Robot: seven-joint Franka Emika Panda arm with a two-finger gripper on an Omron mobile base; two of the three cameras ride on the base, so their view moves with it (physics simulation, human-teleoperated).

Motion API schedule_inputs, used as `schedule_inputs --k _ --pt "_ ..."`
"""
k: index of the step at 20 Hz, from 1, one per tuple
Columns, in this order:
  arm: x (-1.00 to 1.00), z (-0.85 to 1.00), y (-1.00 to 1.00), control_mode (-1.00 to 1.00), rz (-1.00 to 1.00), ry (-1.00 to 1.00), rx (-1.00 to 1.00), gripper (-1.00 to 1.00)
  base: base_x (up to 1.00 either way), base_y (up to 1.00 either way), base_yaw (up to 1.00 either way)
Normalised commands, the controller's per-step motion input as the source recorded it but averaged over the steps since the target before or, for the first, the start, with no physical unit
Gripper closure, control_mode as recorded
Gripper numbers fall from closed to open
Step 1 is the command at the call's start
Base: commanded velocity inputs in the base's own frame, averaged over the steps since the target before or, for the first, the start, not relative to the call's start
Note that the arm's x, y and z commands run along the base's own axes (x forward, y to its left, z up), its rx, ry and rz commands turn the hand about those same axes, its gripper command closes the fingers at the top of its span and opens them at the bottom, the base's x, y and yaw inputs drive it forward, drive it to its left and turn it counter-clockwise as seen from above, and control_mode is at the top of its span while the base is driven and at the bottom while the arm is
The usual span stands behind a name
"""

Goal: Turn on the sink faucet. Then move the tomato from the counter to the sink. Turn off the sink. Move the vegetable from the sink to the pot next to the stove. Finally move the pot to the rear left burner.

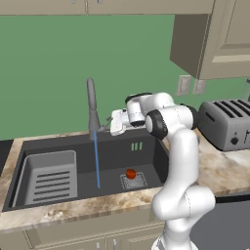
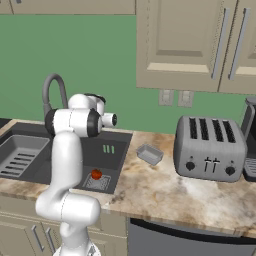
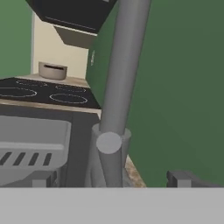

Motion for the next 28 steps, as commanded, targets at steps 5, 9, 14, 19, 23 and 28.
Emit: schedule_inputs --k 5,9,14,19,23,28 --pt "0.0 0.01 0.34 -1.0 0.05 0.01 0.0 -1.0 0.0 0.0 0.0" --pt "0.0 0.05 0.5 -1.0 0.04 0.02 0.0 -1.0 0.0 0.0 0.0" --pt "0.0 0.12 0.61 -1.0 0.04 0.03 0.0 -1.0 0.0 0.0 0.0" --pt "0.0 0.14 0.61 -1.0 0.03 0.03 0.0 -1.0 0.0 0.0 0.0" --pt "0.0 0.08 0.55 -1.0 0.03 0.02 0.0 -1.0 0.0 0.0 0.0" --pt "0.0 0.01 0.16 -1.0 0.01 0.0 0.0 -1.0 0.0 0.0 0.0"
